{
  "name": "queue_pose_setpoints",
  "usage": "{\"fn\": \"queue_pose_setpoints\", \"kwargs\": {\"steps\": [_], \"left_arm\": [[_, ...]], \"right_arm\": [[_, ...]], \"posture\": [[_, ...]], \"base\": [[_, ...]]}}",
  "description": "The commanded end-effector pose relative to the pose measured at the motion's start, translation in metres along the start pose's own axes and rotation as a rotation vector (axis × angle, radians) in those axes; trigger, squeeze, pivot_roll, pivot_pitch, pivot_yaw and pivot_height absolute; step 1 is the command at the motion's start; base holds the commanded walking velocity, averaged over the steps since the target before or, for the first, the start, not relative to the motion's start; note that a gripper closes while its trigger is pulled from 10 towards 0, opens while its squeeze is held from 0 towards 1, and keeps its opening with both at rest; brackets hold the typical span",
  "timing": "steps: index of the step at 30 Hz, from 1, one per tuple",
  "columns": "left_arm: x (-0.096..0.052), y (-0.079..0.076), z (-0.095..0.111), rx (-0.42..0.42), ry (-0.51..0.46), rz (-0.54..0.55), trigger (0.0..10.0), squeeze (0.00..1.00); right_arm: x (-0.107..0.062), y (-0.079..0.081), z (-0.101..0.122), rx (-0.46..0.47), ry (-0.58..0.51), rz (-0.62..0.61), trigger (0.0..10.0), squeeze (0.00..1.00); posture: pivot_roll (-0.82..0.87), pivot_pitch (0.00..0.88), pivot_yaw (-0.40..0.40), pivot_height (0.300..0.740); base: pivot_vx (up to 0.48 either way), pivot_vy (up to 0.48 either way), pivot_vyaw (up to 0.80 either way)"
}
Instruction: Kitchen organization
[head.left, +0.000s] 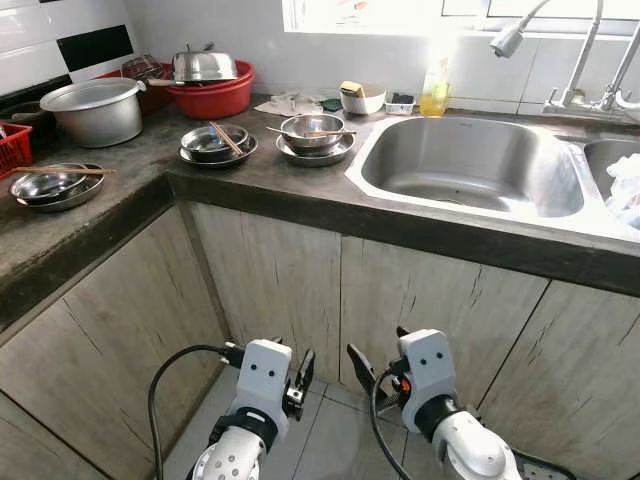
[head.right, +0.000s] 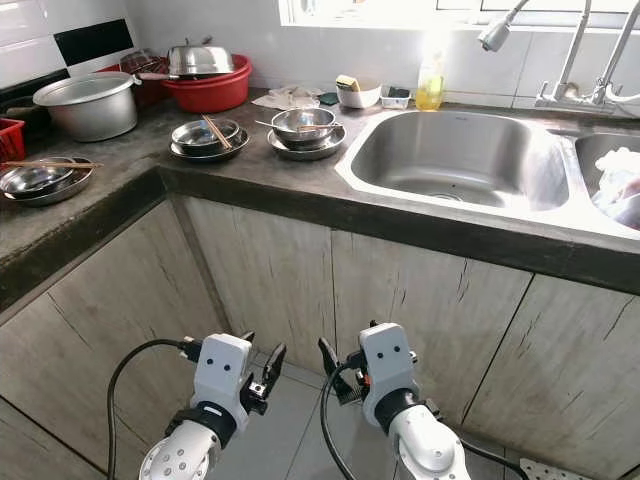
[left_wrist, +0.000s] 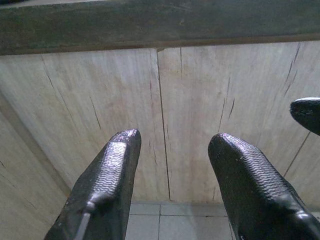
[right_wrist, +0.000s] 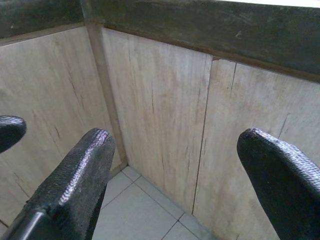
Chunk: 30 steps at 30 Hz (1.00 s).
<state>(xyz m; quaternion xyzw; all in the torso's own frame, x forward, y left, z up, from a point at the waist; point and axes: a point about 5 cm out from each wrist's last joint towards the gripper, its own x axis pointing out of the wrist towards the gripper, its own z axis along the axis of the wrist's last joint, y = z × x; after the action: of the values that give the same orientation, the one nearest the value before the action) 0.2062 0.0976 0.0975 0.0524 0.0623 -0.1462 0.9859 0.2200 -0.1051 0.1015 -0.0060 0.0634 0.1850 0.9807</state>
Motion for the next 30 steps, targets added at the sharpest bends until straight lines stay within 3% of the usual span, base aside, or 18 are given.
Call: {"fn": "queue_pose_setpoints", "kwargs": {"steps": [1, 5, 14, 30], "left_arm": [[-0.0004, 0.0007, 0.0007, -0.002, -0.005, 0.011, 10.0, 0.00], [-0.0005, 0.0000, 0.0005, -0.008, -0.001, 0.011, 10.0, 0.00], [-0.0009, -0.0007, 0.0000, -0.006, 0.003, 0.012, 10.0, 0.00], [0.0009, -0.0020, -0.0030, -0.001, 0.026, 0.004, 10.0, 0.00]], "right_arm": [[-0.0002, -0.0020, 0.0002, 0.018, -0.009, 0.001, 10.0, 0.00], [-0.0002, 0.0000, 0.0010, 0.007, -0.011, 0.020, 10.0, 0.00], [-0.0006, -0.0006, 0.0003, 0.012, -0.014, 0.017, 10.0, 0.00], [0.0004, -0.0007, -0.0031, 0.011, 0.002, 0.009, 10.0, 0.00]], "posture": [[0.05, 0.000, -0.006, 0.740], [0.05, 0.000, -0.008, 0.740], [0.06, 0.000, -0.008, 0.740], [0.05, 0.000, -0.008, 0.740]], "base": [[0.000, 0.000, 0.00], [0.000, 0.000, 0.00], [0.000, 0.054, 0.75], [0.000, 0.000, 0.00]]}}
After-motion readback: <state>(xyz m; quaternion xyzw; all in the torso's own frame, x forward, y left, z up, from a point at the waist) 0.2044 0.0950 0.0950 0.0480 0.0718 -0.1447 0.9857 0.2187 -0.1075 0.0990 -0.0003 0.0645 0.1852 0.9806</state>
